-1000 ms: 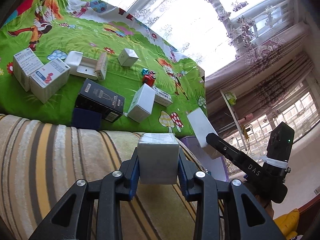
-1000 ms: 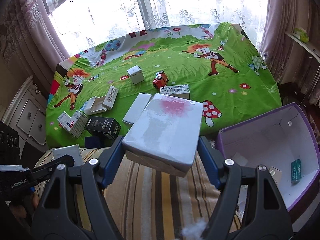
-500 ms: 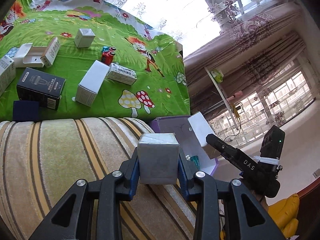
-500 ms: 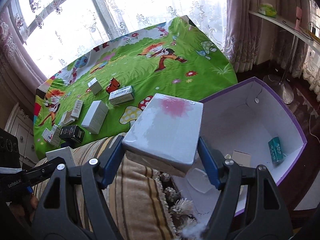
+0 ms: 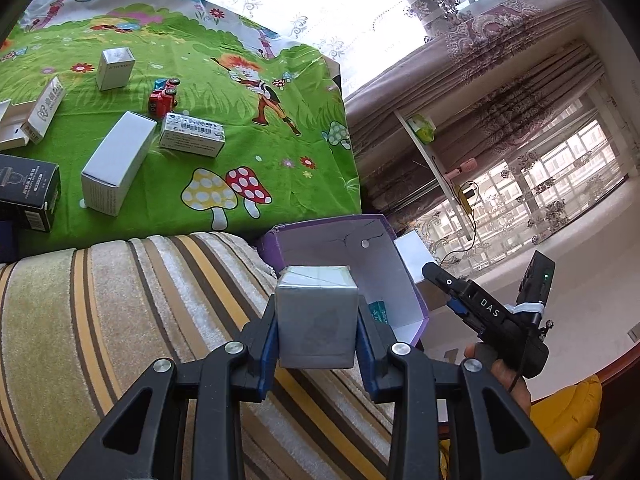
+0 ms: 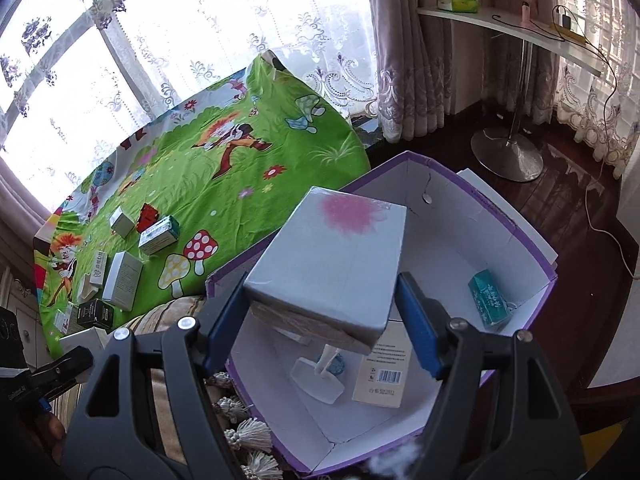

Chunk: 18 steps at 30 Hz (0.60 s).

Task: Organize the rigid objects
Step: 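Carry both held boxes over the open purple box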

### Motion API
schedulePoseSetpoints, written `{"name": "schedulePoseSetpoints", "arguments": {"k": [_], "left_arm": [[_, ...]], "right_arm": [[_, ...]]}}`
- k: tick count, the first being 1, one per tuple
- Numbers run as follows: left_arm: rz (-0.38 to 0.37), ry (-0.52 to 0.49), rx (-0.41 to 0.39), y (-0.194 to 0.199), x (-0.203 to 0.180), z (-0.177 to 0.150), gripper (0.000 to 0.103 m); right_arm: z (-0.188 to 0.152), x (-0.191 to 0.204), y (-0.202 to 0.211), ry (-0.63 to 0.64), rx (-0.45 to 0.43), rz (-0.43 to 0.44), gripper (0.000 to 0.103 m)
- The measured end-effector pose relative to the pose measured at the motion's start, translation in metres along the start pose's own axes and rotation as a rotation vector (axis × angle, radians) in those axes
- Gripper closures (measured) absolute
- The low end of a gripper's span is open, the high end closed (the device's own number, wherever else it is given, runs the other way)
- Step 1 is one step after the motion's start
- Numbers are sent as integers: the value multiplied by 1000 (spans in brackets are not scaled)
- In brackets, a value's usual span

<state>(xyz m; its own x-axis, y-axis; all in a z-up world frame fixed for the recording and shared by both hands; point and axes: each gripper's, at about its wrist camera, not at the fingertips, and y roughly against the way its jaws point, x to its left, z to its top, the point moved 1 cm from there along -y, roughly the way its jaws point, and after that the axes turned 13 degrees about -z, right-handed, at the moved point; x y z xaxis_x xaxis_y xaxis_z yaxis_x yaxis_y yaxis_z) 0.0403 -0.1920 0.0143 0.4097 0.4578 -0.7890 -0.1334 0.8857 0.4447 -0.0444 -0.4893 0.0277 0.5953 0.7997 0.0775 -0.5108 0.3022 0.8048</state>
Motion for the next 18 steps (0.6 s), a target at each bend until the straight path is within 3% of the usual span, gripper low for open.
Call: {"name": "schedulePoseSetpoints", "arguments": {"k": [14,18], "left_arm": [[-22,-91,43,-69,-36,36,67],[9,-78,49,-75,-34,38,52]], "right_arm": [[10,-42,-11,-55,-18,-91,26],[10,-47,-11,-53,-41,-107,20]]}}
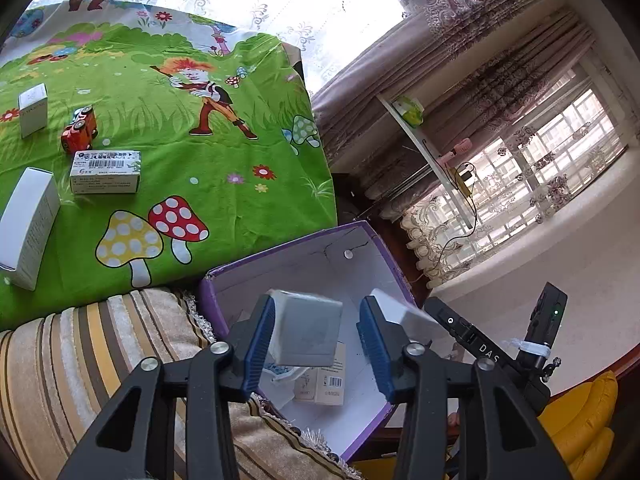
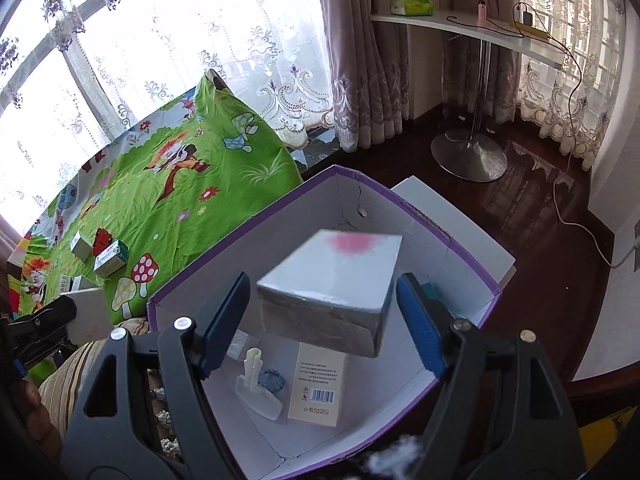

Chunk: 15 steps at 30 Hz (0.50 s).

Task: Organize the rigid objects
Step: 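Carry both held boxes over the open purple box, then open both tools to drop the white boxes into the purple box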

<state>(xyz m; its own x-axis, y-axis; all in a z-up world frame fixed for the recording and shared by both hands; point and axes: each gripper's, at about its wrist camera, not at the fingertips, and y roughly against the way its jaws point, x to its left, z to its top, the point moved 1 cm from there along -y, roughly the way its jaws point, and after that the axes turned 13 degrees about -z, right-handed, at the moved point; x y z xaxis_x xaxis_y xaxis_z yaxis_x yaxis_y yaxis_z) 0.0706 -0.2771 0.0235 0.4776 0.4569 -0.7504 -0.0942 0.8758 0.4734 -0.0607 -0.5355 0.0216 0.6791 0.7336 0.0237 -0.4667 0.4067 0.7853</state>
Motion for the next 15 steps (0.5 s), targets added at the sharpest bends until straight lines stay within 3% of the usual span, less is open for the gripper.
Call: {"name": "schedulePoseSetpoints", "arguments": {"k": [3,8,15], "left_arm": [[3,40,-16,6,7,0,45],[24,52,-23,15,10,0,44],[156,-132,-15,26,-18,-7,44]], "right_arm": [[-1,-2,0,-4,-8,-7,19],[1,-3,6,-14,-49,-22,19],[7,-2,24,-12,-111,-20,18]]}}
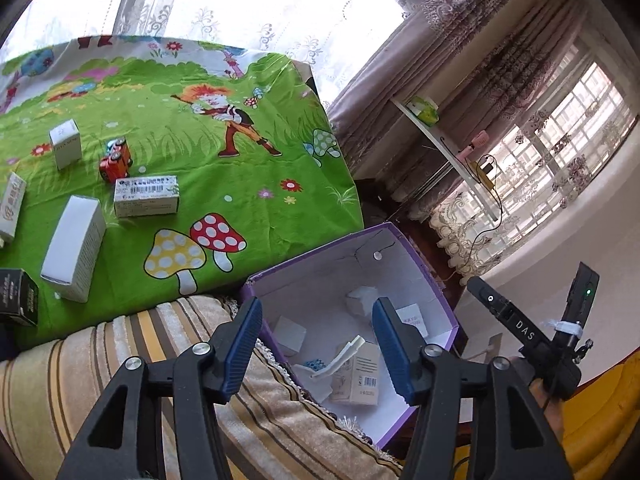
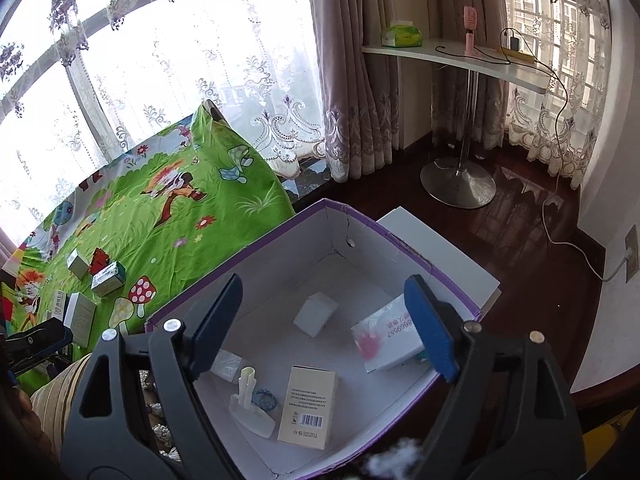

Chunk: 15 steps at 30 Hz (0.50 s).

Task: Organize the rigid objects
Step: 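Open both tools to drop the white boxes into the purple box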

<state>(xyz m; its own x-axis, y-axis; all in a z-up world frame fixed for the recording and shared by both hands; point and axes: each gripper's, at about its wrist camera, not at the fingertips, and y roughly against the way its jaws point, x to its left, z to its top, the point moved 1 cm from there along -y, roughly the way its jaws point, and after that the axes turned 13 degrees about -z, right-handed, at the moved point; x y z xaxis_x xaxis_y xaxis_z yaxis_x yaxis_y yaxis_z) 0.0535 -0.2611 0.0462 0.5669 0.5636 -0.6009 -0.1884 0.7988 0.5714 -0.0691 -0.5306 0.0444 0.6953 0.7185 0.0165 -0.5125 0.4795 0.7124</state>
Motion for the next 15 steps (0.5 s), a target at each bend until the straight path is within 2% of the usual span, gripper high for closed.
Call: {"name": "schedulePoseSetpoints", "arguments": {"k": [4,8,10,15], "left_arm": [[96,-98,-17,10,-19,-1,40],[108,-203,-128,29,-30,-7,38],[140,-266,-143,35,-33,-8,34],[196,-288,-172,58,-21,-11,34]], "right_arm": [[4,8,9,36,-15,-19,13],[8,15,23,50,-51,-45,10],[11,20,32,53,-72,-45,7],[15,41,54,94,-140,-22,3]]}}
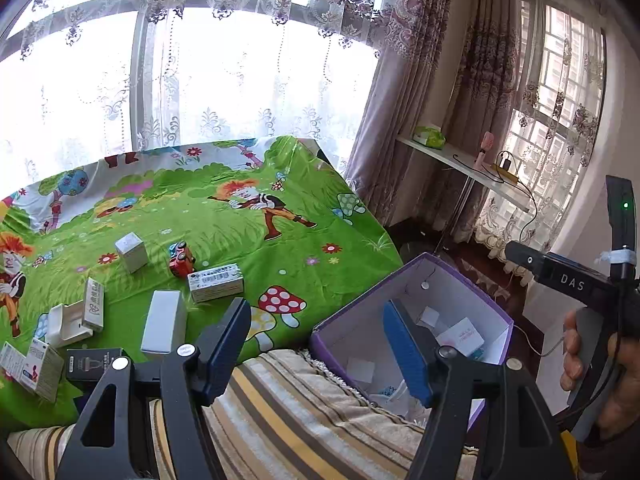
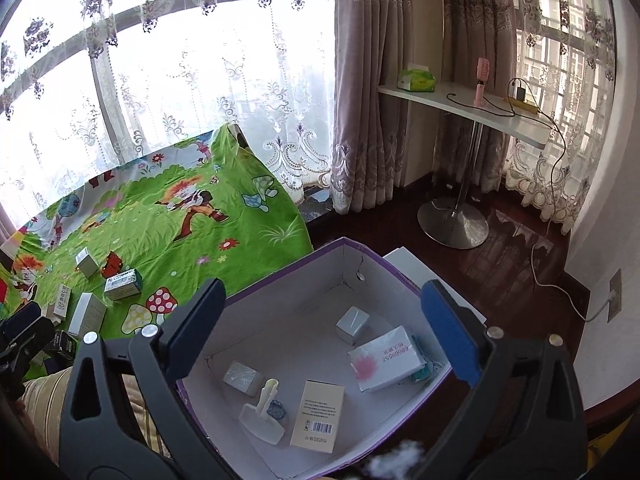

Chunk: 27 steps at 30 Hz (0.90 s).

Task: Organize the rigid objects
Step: 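Open both tools to drop the white boxes into the purple box, then move both open tools back over the items on the cushion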

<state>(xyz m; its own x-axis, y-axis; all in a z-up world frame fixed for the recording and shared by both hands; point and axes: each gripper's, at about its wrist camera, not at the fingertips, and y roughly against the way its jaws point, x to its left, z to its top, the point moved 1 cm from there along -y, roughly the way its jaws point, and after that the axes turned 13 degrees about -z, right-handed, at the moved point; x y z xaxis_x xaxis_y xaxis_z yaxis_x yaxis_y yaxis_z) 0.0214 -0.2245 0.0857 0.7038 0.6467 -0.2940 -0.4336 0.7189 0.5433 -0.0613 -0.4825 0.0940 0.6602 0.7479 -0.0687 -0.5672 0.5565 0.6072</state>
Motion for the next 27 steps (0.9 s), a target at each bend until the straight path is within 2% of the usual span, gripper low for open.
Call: {"name": "schedulePoseSetpoints", "arguments": {"k": [4,10,14,18,22,25,27], "left_arm": [[-1,22,1,17,20,-6,33],[27,123,0,39,57,-22,33],[69,223,-2,57,90,-37,33],[129,318,8,76,123,-52,33],[176,394,45,88,150,-65,33],[201,444,103,86,165,-76,33],[197,484,135,81,173,-82,33]], "right_arm": [[-1,19,10,24,1,96,3],[-13,50,12,77,51,196,3],[-20,74,22,143,37,220,3],[-26,96,24,176,64,276,3],[-33,115,21,204,99,306,3],[-38,128,19,219,124,340,3],[-42,136,17,231,142,359,3]]}}
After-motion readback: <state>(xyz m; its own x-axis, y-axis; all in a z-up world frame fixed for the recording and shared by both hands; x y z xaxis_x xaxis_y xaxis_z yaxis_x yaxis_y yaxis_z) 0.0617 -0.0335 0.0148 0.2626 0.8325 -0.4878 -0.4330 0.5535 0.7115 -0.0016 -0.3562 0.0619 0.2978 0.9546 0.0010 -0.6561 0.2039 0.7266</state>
